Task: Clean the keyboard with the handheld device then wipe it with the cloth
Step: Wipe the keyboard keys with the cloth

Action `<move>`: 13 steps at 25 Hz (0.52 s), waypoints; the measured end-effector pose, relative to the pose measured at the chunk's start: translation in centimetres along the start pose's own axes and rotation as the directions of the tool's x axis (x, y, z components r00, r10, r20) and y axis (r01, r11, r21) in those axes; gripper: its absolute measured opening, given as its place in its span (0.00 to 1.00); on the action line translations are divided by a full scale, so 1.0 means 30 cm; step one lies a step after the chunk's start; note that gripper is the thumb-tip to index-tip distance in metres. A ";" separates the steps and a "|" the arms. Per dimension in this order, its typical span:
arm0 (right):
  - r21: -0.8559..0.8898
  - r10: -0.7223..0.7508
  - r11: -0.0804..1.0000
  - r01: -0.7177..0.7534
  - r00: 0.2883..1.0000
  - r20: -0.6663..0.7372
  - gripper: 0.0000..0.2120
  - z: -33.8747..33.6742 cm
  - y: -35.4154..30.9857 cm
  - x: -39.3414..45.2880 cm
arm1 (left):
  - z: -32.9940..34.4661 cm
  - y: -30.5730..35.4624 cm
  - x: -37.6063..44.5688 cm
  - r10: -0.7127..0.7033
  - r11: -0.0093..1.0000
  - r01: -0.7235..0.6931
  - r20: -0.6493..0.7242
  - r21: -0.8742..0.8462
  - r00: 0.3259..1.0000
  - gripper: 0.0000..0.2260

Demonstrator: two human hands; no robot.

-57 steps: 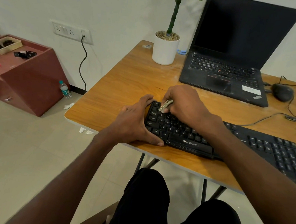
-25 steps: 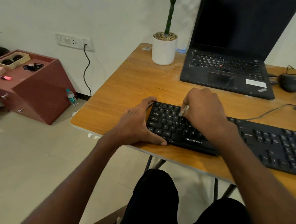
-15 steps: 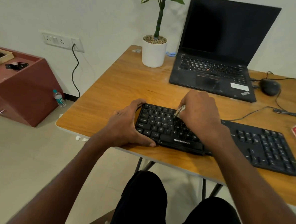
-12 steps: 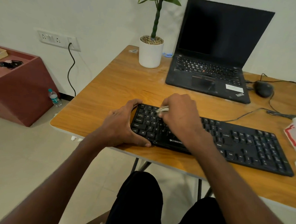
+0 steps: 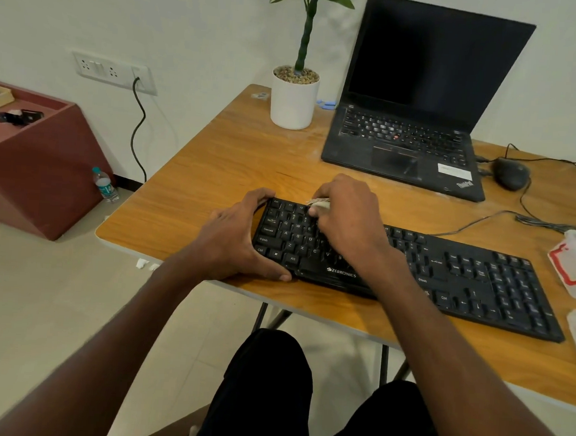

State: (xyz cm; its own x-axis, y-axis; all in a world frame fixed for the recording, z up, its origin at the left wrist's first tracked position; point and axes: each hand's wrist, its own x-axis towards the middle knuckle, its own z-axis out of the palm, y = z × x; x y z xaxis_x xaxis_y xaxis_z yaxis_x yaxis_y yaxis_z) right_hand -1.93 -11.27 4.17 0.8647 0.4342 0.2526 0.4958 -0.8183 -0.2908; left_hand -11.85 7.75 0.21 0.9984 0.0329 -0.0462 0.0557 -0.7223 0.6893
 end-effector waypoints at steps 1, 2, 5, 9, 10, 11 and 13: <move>0.012 -0.037 0.999 0.037 0.998 0.041 0.09 -0.005 -0.001 -0.008 | 0.001 0.002 0.000 0.007 1.000 -0.007 -0.003 0.003 1.000 0.62; 0.033 -0.030 0.999 0.028 0.998 0.054 0.08 -0.018 0.012 -0.010 | 0.003 0.001 0.002 0.010 1.000 -0.010 -0.003 0.004 1.000 0.62; -0.001 0.103 0.995 -0.103 0.994 -0.019 0.05 -0.049 0.078 -0.002 | 0.004 0.003 0.003 0.007 1.000 -0.007 -0.001 0.001 1.000 0.62; 0.088 -0.141 0.987 0.133 0.986 0.091 0.09 -0.030 -0.001 -0.050 | 0.004 -0.001 0.003 0.006 1.000 -0.006 -0.009 0.000 1.000 0.62; 0.070 -0.194 0.980 0.186 0.973 0.129 0.10 -0.030 0.000 -0.064 | 0.004 -0.001 0.001 0.008 1.000 -0.008 -0.007 -0.001 1.000 0.62; 0.050 -0.184 0.983 0.179 0.972 0.143 0.10 -0.047 0.021 -0.067 | 0.003 -0.001 0.000 0.007 1.000 -0.007 -0.004 0.002 1.000 0.62; -0.028 -0.051 0.998 0.056 0.988 0.147 0.09 -0.088 0.085 -0.055 | -0.001 0.004 -0.001 -0.002 1.000 0.002 -0.002 0.002 1.000 0.63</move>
State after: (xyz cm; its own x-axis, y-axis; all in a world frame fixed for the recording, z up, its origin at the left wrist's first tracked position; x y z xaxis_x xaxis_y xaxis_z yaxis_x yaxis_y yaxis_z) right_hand -2.30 -15.06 5.45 0.8408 0.5259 0.1285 0.5407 -0.8031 -0.2505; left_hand -11.86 7.68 0.33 0.9983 0.0360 -0.0461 0.0579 -0.7233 0.6881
